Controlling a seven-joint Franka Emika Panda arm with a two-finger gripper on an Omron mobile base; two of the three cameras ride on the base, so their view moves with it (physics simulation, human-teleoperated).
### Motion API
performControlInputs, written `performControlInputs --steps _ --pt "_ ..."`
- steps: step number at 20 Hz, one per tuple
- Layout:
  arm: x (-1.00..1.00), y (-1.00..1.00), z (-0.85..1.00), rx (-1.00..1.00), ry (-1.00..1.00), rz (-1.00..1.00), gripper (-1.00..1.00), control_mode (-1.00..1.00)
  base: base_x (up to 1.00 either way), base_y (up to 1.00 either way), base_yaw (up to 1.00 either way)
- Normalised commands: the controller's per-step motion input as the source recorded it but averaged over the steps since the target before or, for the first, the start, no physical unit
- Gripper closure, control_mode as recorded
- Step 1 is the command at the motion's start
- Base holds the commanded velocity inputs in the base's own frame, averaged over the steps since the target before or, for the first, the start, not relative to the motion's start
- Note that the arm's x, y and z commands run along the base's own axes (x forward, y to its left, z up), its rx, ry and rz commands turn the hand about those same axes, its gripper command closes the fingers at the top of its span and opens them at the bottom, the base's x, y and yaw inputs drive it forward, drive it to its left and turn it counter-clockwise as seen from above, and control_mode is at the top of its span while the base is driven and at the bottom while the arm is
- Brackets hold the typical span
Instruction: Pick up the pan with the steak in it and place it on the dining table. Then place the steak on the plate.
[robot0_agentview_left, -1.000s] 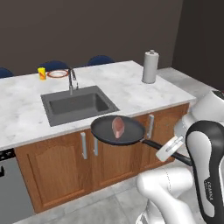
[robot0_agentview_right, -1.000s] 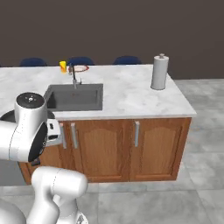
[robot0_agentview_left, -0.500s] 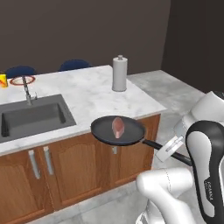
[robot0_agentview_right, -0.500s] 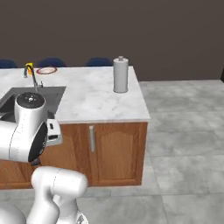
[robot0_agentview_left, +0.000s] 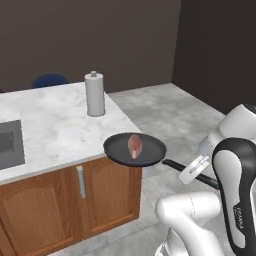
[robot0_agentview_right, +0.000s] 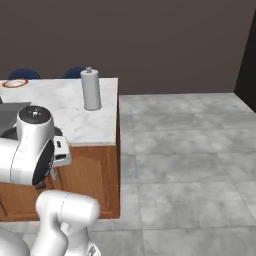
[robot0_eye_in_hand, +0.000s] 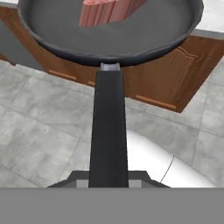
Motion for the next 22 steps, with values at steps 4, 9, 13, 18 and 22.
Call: performControlInputs --steps 4,9,13,18,22 --pt "0.0 0.0 0.0 0.0 0.0 0.0 1.0 1.0 0.61 -1.0 0.0" --pt "0.0 0.0 0.0 0.0 0.0 0.0 1.0 1.0 0.61 -1.0 0.0" --pt "0.0 0.0 0.0 0.0 0.0 0.0 1.0 1.0 0.61 -1.0 0.0" --pt "0.0 0.0 0.0 0.0 0.0 0.0 1.0 1.0 0.61 -1.0 0.0" --pt "0.0 0.0 0.0 0.0 0.0 0.0 1.0 1.0 0.61 -1.0 0.0"
